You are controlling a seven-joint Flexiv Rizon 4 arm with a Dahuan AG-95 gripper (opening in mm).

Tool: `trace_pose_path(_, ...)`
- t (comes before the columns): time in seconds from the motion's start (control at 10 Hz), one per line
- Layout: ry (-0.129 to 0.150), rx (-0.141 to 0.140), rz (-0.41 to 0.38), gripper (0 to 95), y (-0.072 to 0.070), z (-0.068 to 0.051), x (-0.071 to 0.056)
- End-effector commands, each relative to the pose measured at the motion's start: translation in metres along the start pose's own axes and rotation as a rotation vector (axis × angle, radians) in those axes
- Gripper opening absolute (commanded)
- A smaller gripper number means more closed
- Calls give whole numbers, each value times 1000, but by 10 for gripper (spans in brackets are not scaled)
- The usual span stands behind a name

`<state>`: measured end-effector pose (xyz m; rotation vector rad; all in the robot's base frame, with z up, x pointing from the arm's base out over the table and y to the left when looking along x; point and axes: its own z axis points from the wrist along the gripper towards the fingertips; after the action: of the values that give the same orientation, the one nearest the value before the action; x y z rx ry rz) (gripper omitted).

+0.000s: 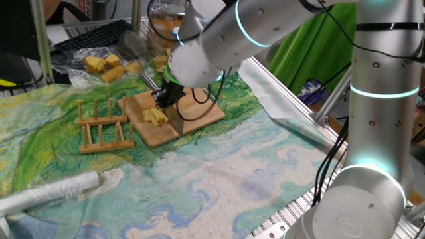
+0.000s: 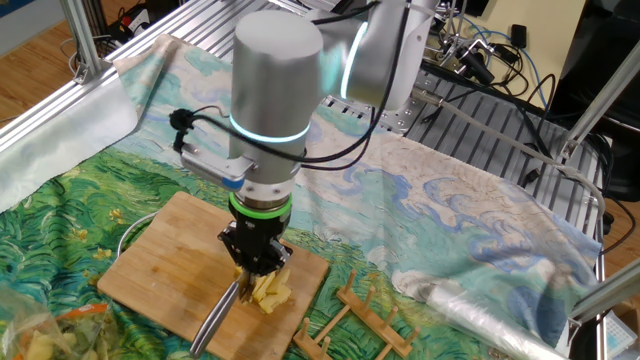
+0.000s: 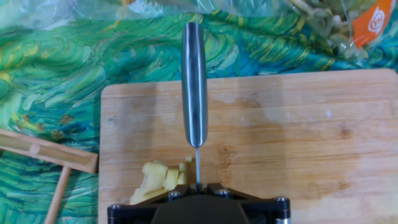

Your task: Chop the potatoes

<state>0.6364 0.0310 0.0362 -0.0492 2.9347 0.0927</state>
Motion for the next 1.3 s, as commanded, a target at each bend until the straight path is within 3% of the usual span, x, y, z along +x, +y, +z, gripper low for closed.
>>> trace_pose_path(0.1, 9, 0, 10, 0, 2, -5, -1)
trace_pose_path(0.3, 9, 14, -1, 0, 1, -8, -1)
trace_pose_path(0.6, 20, 35, -17, 0, -2, -24, -1)
trace_pose_path(0.8, 36, 34, -19, 0, -5, -35, -2)
trace_pose_path(1.3, 36, 48, 3, 0, -10, -40, -8)
